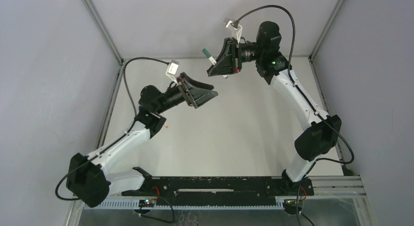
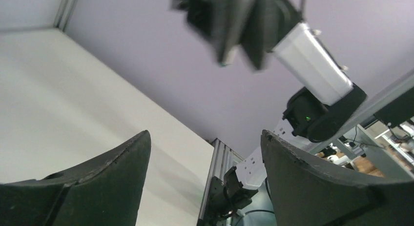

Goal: Insert the pens into the pen caps
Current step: Place the pen at the center of the board.

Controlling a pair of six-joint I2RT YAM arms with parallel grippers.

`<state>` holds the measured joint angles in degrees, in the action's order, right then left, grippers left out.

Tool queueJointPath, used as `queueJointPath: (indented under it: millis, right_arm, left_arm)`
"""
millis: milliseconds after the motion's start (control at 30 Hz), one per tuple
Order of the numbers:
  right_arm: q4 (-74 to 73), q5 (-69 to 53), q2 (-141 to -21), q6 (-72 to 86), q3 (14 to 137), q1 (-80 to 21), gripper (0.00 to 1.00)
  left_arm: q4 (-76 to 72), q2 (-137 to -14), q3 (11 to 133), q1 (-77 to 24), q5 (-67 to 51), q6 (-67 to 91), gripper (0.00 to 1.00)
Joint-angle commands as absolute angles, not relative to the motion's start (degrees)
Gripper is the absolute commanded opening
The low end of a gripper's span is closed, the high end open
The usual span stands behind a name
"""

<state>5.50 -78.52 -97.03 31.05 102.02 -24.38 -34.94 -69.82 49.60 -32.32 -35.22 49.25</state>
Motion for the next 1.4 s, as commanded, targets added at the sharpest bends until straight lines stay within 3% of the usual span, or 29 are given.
queueJointPath:
  millis: [0, 67, 367, 600, 1033, 1267, 1300, 1367]
  right_arm:
    - [-1.6, -81.3, -94.4, 24.8, 101.9, -23.8, 0.0]
    - [-8.0, -82.0, -94.3, 19.6, 102.3, -23.8, 0.0]
    - [-24.9, -83.5, -94.3, 4.7, 102.4, -25.1, 0.0]
    - [-26.6, -83.2, -94.7, 3.6, 101.9, -25.8, 0.01]
    - [-28.0, -82.0, -95.2, 3.1, 100.8, -26.6, 0.04]
    - [-28.3, -81.4, -95.2, 3.3, 100.7, -26.7, 0.08]
    - [-28.2, -81.2, -95.1, 3.3, 100.7, -26.8, 0.09]
    - [-28.4, -79.8, -95.0, 4.1, 100.5, -26.7, 0.18]
  left_arm:
    - [-43.6, -62.2, 46.1, -31.4, -34.6, 45.1, 0.9]
    - [-44.5, -59.3, 44.3, -30.9, -31.9, 43.7, 0.99]
    - [-46.4, -59.3, 45.3, -30.1, -25.3, 46.2, 0.99]
    - [-51.0, -66.2, 49.8, -30.3, -25.6, 53.5, 0.72]
    - [-54.8, -70.3, 52.2, -32.5, -24.6, 53.8, 0.53]
    - [-55.2, -72.4, 53.5, -32.6, -26.6, 54.7, 0.06]
    - [-55.2, -72.5, 53.5, -32.6, -26.7, 54.6, 0.01]
    - [-55.1, -72.6, 53.4, -32.6, -26.8, 54.8, 0.0]
